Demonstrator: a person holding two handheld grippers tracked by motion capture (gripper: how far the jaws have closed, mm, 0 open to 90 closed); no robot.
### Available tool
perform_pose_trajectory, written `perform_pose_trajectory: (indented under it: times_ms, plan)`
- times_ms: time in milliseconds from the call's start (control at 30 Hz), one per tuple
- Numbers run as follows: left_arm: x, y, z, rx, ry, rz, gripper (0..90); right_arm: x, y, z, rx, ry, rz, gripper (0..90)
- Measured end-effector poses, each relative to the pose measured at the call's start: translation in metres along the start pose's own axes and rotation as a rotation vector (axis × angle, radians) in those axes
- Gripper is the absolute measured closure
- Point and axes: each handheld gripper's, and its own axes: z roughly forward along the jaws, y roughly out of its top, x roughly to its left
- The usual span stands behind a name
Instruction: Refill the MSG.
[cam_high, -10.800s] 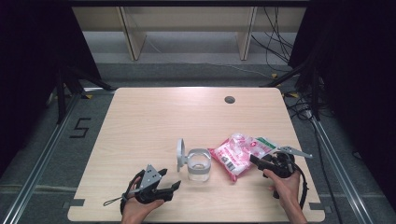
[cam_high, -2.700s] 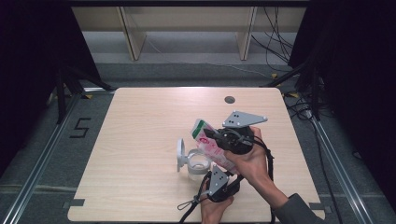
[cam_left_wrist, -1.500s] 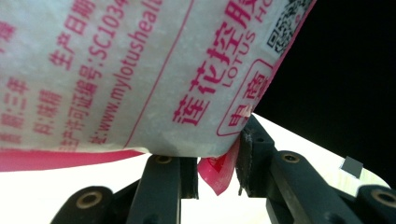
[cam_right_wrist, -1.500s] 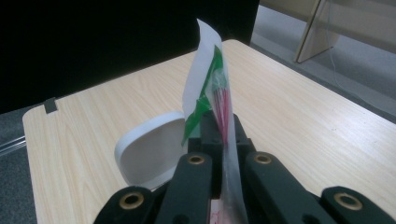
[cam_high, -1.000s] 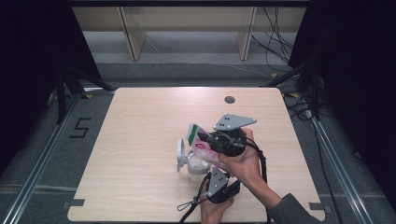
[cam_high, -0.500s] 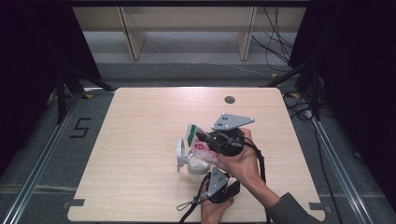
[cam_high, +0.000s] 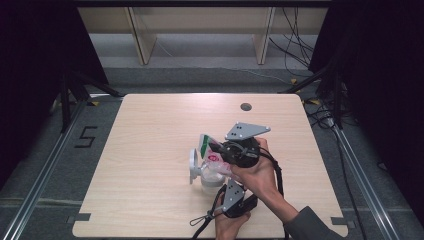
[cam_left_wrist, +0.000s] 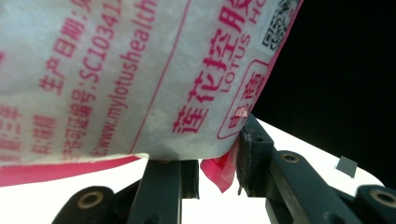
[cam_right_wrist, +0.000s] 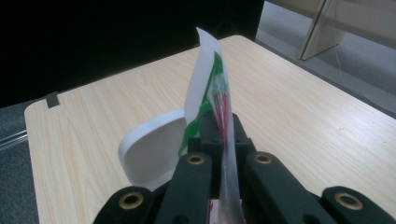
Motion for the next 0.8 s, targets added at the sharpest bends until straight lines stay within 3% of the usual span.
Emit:
perform_pose_trajectory:
  times_ms: [333, 533, 800]
  plan:
    - [-0.0002, 0.0004, 0.0003, 0.000, -0.002, 0.008, 72.4, -0.0002, -0.0005, -0.0013, -0.016, 0.012, 0.030, 90.0]
    - [-0.0002, 0.0004, 0.0013, -0.015, -0.010, 0.002, 72.4, 0.0011, 0.0005, 0.0005, -0.021, -0.007, -0.013, 90.0]
    - [-0.0005, 0.0007, 0.0013, -0.022, -0.010, 0.008, 72.4, 0.0019, 0.0013, -0.0001, 0.006, 0.000, 0.018, 90.0]
